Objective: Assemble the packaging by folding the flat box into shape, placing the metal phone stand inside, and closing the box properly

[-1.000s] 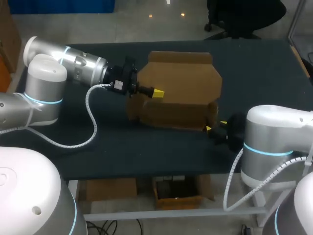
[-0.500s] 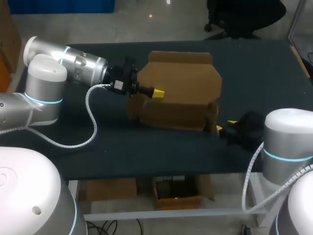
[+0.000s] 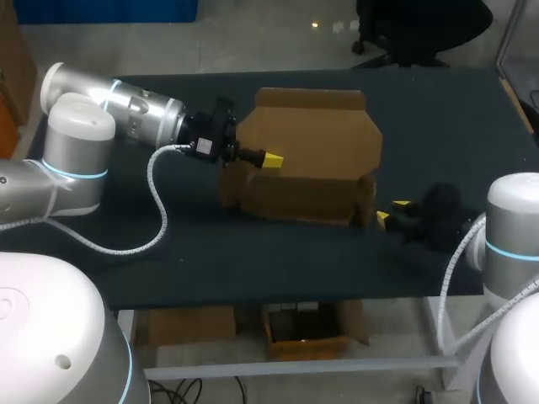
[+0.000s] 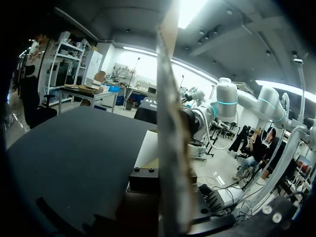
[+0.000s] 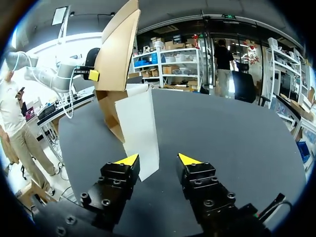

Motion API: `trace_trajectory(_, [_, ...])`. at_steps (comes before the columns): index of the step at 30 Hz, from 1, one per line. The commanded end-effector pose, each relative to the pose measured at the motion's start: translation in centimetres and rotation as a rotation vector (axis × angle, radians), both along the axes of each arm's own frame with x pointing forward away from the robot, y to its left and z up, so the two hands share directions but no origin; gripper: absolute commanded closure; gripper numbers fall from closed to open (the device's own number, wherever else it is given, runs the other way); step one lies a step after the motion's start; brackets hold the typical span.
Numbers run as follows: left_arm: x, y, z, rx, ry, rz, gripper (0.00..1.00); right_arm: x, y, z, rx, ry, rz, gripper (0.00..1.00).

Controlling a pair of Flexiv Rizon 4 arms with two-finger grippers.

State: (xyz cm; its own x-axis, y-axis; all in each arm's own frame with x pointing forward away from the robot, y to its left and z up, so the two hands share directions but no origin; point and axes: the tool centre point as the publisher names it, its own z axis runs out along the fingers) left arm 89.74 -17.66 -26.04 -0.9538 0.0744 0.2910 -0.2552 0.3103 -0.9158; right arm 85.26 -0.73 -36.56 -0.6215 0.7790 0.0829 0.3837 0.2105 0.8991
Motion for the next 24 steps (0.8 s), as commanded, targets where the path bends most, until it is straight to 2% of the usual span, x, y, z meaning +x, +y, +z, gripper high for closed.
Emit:
trace_trajectory(1, [0.1, 0.0, -0.3, 0.0, 0.0, -0.003, 1.0, 0.0, -0.8, 0.1, 0.056, 0.045, 0.21, 0.62])
trace_trajectory(4, [0.1, 0.0, -0.3, 0.0, 0.0, -0.003, 1.0, 0.1, -1.0, 0.0, 0.043, 0.06, 0.25, 0.6])
trace_trajectory(8, [0.1, 0.0, -0.3, 0.0, 0.0, -0.003, 1.0, 0.2, -0.8, -0.2, 0.022, 0.068, 0.208, 0.58])
trace_trajectory(20, [0.1, 0.0, -0.3, 0.0, 0.0, -0.003, 1.0, 0.2, 2.7, -0.5, -0.012, 0.07, 0.213, 0.4])
trace_trajectory(24, [0.1, 0.0, -0.3, 0.0, 0.0, -0.003, 1.0, 0.3, 3.6, -0.7, -0.011, 0.07, 0.219, 0.4])
